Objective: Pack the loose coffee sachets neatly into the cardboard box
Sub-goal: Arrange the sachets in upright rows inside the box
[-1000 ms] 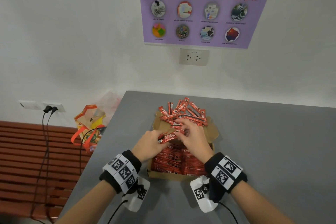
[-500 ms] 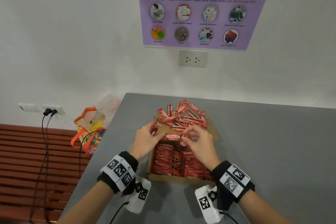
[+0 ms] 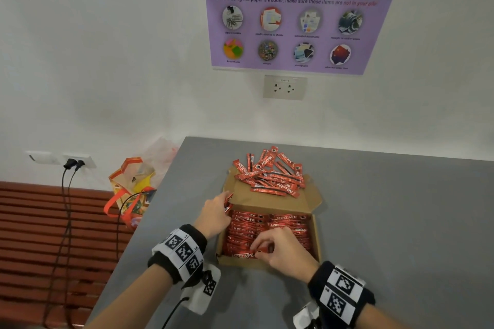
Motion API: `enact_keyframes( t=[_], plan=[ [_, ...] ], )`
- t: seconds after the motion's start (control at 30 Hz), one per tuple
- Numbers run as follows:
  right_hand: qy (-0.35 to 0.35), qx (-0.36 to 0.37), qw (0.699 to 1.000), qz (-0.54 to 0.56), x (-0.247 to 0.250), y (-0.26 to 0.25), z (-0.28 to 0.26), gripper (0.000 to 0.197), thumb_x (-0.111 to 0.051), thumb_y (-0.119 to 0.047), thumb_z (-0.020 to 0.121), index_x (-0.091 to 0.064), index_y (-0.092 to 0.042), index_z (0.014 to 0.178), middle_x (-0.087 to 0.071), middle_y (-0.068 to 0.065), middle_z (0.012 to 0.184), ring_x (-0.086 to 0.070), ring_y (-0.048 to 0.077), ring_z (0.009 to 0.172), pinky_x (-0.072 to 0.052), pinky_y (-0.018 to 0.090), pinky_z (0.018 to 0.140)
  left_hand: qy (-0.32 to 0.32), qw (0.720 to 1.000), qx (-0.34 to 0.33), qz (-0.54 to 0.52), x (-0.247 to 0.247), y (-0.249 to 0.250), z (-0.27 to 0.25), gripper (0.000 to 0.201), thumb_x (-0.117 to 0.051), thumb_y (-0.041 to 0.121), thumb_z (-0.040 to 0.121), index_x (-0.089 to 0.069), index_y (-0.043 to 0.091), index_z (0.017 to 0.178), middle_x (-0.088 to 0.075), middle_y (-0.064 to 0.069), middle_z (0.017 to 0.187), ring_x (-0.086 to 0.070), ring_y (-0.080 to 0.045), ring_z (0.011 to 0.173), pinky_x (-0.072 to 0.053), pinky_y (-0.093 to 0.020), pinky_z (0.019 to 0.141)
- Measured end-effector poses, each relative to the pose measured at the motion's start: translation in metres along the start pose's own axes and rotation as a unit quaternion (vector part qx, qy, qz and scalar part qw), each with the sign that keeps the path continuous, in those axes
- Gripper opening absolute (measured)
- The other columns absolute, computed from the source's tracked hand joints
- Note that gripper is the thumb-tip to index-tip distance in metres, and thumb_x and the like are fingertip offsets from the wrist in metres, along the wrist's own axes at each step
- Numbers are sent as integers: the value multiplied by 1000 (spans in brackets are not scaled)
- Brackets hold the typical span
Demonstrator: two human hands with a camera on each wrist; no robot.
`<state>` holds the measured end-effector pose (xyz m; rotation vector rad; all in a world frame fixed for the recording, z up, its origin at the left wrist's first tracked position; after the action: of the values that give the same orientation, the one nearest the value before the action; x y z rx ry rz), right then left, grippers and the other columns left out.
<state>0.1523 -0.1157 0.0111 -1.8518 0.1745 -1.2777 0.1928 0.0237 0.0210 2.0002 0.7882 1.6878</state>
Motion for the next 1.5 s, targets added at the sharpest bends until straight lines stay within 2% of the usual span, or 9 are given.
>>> enact_keyframes(
  t=[0.47,0.63,0.73,0.87,1.03,1.13,1.33,1.43,1.5],
  plan=[
    [-80,22,992,-96,-13,-14,25,9,-69,-6,76,-76,-13,78,-73,0,80,-58,2,62,-41,7,59,20,1000,-21,3,-3,-1,3,54,-52,1,90,-34,7,141,-53,-13,134,-52,-26,122,-40,-27,98],
    [-3,18,998,-62,12,-14,29,9,-66,-19,85,-74,-17,87,-71,-6,84,-62,4,71,-54,22,74,83,995,-51,-23,13,7,-4,28,-50,5,93,-53,5,121,-65,-11,112,-62,-26,101,-47,-21,82],
    [36,15,999,-1,28,-16,32,21,-58,-30,91,-68,-18,105,-67,-7,87,-59,5,71,-50,17,68,176,976,-104,-71,39,33,-14,10,-49,11,95,-58,6,92,-58,3,75,-52,-11,64,-37,-11,57],
    [1,53,997,54,11,-40,33,32,-55,-40,91,-62,-14,108,-68,-2,94,-57,4,70,-43,12,64,185,940,-84,-275,39,41,-6,14,-53,17,94,-57,18,80,-46,10,56,-41,-5,47,-37,-16,51],
    [52,64,995,62,29,-50,36,23,-57,-30,92,-52,-23,71,-55,-9,65,-46,0,58,-35,12,57,167,868,-17,-467,30,30,1,13,-53,14,93,-52,14,80,-36,3,54,-35,-10,47,-41,-21,46],
    [38,64,995,72,25,-51,33,32,-48,-24,97,-59,-19,68,-53,-15,51,-52,-5,53,-35,7,58,172,845,-17,-506,31,28,1,17,-48,17,97,-48,11,80,-34,6,51,-35,-5,41,-41,-20,45],
    [28,89,994,49,19,-51,27,34,-43,-22,99,-62,-9,73,-60,-8,69,-52,-3,64,-38,10,68,164,832,-2,-531,27,20,2,26,-45,21,98,-42,12,73,-32,7,48,-32,-4,38,-34,-16,38],
    [-14,75,995,61,3,-46,32,13,-55,-24,93,-54,-16,83,-65,2,84,-56,6,70,-46,18,68,165,838,-4,-520,29,19,1,29,-44,20,98,-39,13,71,-29,7,51,-28,-2,37,-30,-14,36],
    [-17,56,995,75,-4,-41,34,24,-67,-23,85,-45,-17,92,-64,2,85,-56,6,68,-45,13,62,166,837,4,-521,31,18,1,29,-43,19,99,-39,13,70,-29,6,51,-28,-1,36,-29,-14,35]
  ],
)
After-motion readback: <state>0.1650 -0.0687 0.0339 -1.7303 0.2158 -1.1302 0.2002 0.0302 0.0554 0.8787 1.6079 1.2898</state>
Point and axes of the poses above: each hand's wrist, its own z-axis towards the middle knuckle, its own x-axis out of the back of the hand, y = z × x, the point moved 10 cm from there along z, towards the middle knuckle
